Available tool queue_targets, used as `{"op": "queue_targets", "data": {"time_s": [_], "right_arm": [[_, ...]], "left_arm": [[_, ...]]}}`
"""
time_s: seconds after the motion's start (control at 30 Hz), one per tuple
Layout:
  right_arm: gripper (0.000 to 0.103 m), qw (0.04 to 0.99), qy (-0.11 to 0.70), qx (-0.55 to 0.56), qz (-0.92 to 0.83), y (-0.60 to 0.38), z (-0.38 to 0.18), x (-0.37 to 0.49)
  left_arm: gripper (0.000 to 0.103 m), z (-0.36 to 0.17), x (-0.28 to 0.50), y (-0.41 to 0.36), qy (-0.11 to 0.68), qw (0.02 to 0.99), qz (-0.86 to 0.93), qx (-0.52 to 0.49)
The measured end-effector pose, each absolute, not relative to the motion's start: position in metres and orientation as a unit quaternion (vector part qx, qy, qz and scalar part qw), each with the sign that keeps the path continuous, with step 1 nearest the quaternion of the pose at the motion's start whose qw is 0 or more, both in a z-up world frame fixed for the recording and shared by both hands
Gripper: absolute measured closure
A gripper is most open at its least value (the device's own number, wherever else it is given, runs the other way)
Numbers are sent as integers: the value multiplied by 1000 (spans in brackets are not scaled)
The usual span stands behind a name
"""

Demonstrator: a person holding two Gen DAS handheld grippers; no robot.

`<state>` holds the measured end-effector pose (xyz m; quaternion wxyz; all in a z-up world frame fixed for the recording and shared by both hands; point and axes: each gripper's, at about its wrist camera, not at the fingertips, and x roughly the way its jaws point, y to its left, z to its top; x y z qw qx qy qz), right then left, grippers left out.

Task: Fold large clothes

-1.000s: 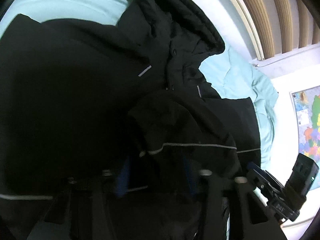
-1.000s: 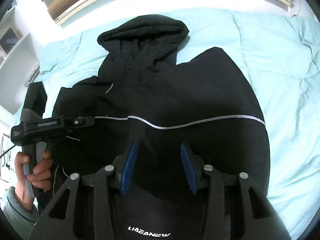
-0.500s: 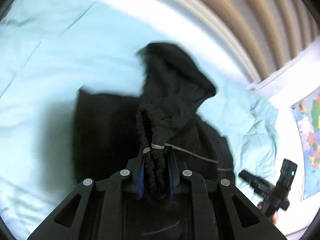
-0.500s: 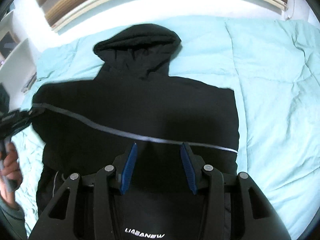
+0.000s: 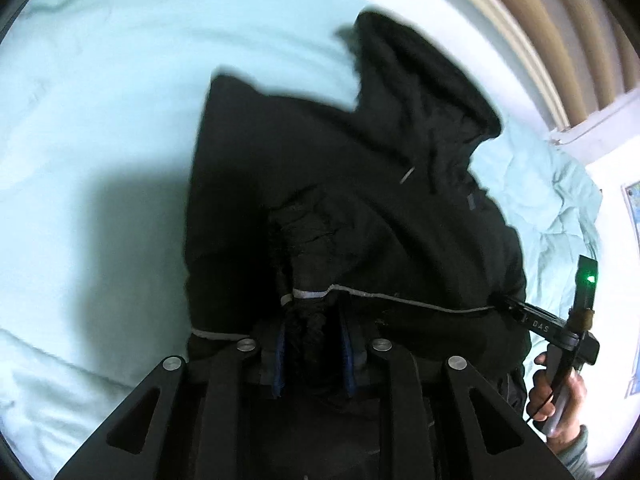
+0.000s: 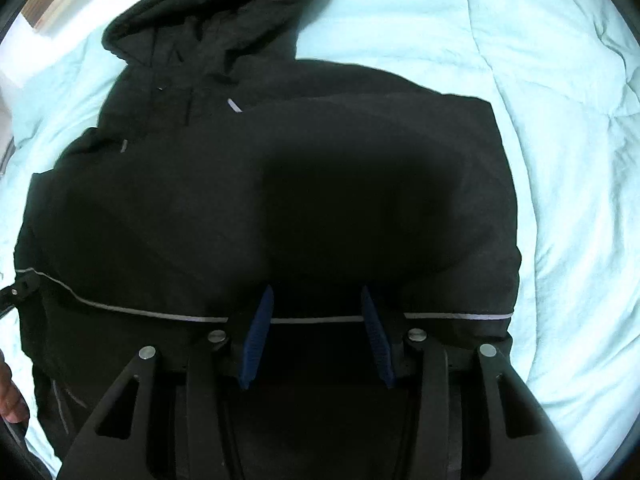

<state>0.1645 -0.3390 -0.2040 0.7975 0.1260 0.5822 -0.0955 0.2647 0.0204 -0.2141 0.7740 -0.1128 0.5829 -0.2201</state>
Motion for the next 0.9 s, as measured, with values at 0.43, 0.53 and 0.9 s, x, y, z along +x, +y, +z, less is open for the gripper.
{"op": "queue_targets", "data": {"time_s": [0.43,0.53,0.9], "right_arm": [[54,808,581,83,-49,-303,-168,151],[54,785,609,99,-58,-306,-206,154],[54,804,581,122,-5,-330,-152,175]], "left_arm": [[75,-185,266,-26,549,795,-250,-61],[76,-243,271,-33,613,758,-216,-50],[76,-161,294,-39,526,809,-255,-66]]}}
